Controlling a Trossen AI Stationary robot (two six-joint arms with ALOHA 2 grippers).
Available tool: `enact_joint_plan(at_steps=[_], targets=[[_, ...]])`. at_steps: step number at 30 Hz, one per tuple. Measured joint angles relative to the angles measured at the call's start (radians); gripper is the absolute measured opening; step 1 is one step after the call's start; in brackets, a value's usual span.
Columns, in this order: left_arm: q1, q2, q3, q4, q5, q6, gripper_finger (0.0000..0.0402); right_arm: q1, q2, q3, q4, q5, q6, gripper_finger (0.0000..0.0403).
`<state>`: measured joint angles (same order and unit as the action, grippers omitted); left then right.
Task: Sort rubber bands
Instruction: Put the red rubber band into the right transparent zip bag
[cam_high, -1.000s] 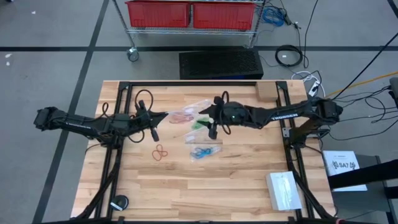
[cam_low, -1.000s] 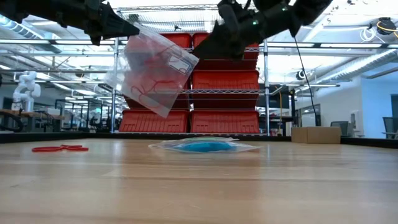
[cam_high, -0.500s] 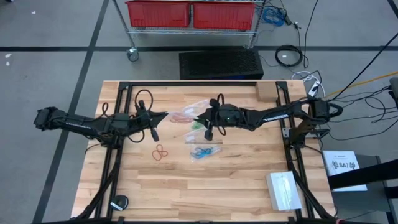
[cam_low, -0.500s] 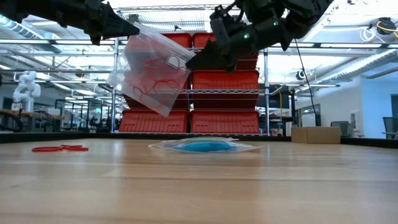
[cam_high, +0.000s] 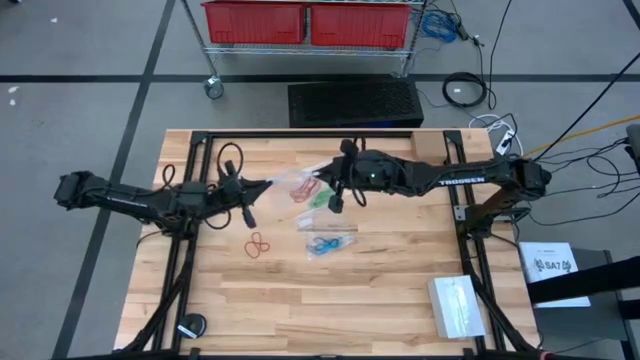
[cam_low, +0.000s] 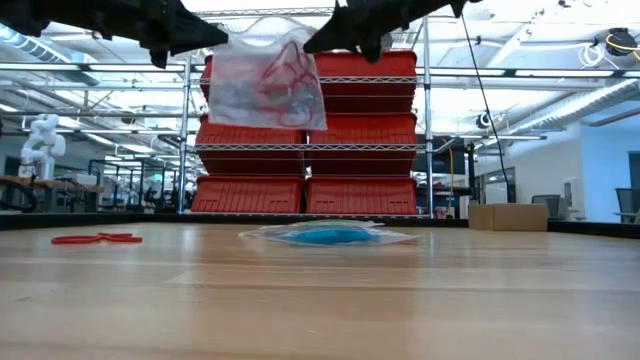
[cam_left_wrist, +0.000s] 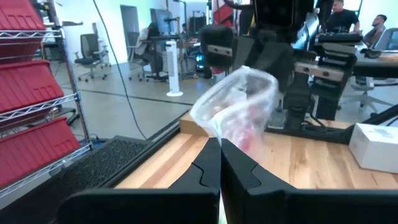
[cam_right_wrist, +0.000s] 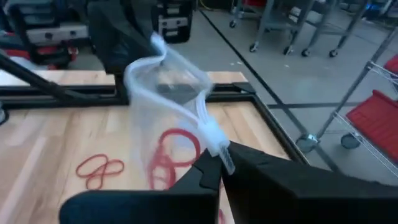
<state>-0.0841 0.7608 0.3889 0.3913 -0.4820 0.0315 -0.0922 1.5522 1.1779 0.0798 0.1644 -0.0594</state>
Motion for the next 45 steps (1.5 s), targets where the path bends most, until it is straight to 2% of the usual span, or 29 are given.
enact_joint_plan(at_steps=[3,7,21,27,32,34,38,45], targets=[[0.000,0.056,0.000,0.048,-0.001,0.020,0.0000,0.010,0.007,0.003,-0.064,-0.009,0.011,0.0000],[0.000,0.071,-0.002,0.035,-0.066,0.036,0.0000,0.024,0.001,0.003,-0.144,-0.001,0.044,0.0000],[0.000,0.058,0.001,0.047,-0.069,0.036,0.0000,0.032,-0.001,0.003,-0.181,0.019,0.098,0.0004],[0.000,0.039,0.001,0.003,-0.068,0.053,0.0000,0.035,-0.068,0.004,-0.279,0.019,0.085,0.0057],[0.000,0.021,0.001,-0.006,-0.081,0.054,0.0000,0.054,-0.113,0.004,-0.385,0.012,0.157,0.0118],[0.000,0.015,0.001,-0.014,-0.094,0.054,0.0000,0.072,-0.103,0.002,-0.408,-0.026,0.192,0.0140],[0.000,-0.004,0.001,-0.042,-0.119,0.055,0.0000,0.135,-0.008,-0.007,-0.324,-0.084,0.229,0.0171],[0.000,-0.070,0.000,-0.161,-0.191,0.038,0.0000,0.199,0.271,0.021,0.043,-0.095,0.283,0.0178]])
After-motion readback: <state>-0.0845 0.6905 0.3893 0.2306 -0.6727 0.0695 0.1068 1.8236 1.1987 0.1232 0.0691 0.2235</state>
